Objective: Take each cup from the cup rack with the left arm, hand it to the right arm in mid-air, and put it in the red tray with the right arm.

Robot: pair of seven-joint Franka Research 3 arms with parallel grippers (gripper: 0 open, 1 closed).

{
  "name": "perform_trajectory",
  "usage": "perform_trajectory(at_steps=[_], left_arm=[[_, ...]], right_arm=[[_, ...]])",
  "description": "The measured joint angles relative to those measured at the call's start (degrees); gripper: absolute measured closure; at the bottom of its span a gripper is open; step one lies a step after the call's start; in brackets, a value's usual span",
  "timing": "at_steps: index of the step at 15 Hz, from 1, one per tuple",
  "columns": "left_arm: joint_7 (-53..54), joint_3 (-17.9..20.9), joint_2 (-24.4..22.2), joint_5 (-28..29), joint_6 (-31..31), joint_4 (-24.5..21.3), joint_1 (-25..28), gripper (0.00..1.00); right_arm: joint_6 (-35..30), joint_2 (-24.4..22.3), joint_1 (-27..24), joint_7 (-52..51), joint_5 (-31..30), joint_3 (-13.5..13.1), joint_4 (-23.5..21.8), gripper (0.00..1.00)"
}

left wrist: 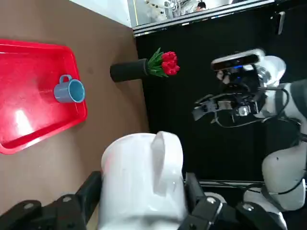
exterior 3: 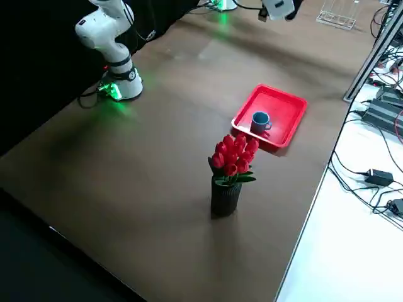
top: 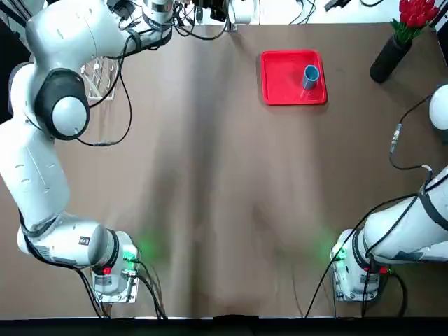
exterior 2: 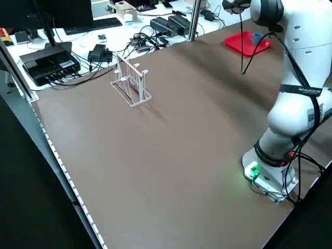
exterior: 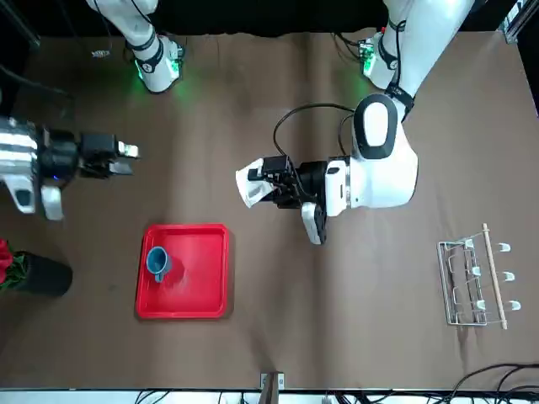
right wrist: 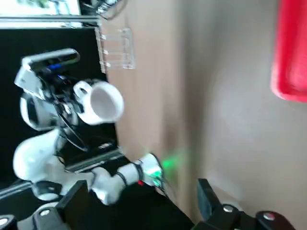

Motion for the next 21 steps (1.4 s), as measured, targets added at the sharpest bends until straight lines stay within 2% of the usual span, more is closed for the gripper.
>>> perform_trajectory(at_steps=[3, 5, 7, 8, 9, 11, 13, 16, 19, 21], left_arm=[[-0.03, -0.01, 0.02, -0.08, 0.0, 0.01, -0.04, 0.24], [-0.05, -0.03, 0.06, -0.15, -0.01, 0.01, -0.16, 0.24], [-0.06, -0.04, 0.17, -2.02, -0.01, 0.01, -0.48, 0.24], [-0.14, -0.04, 0.24, -3.52, -0.01, 0.01, -0.55, 0.24], [-0.14, -0.04, 0.24, -3.52, -0.01, 0.01, -0.55, 0.24], [-2.82, -0.04, 0.47, -6.2, -0.01, 0.01, -0.57, 0.24], [-3.86, -0.04, 0.53, -6.38, -0.01, 0.01, -0.57, 0.24], [-7.85, -0.05, 1.73, -6.57, -0.01, 1.47, -1.02, 0.24], [-9.26, -0.05, 2.77, -6.57, -0.01, 2.54, -1.47, 0.24], [-10.1, -0.05, 3.15, -6.57, -0.01, 2.78, -1.46, 0.24]], right_arm=[[10.28, 2.78, 4.32, -0.01, 7.49, 0.12, 0.33, 0.04], [12.48, 3.53, 6.15, 0.01, 10.62, 0.14, 0.54, 0.07], [12.8, 3.99, 7.38, 0.05, 14.07, 0.13, 0.76, 0.17], [13.68, 4.18, 7.96, 0.05, 15.3, 0.12, 0.76, 0.17], [13.68, 4.18, 7.96, 0.05, 15.3, 0.12, 0.76, 0.17], [16.98, 4.92, 10.47, 0.11, 15.97, 0.14, 0.77, 0.24], [17.29, 5.2, 11.32, 0.23, 16.03, 0.15, 0.77, 0.24], [17.6, 5.91, 13.83, 0.72, 16.29, 0.14, 0.77, 0.33], [18.68, 6.24, 15.29, 0.95, 16.56, 0.14, 0.77, 0.34], [19.1, 6.5, 15.92, 1.01, 17.15, 0.14, 0.77, 0.49]])
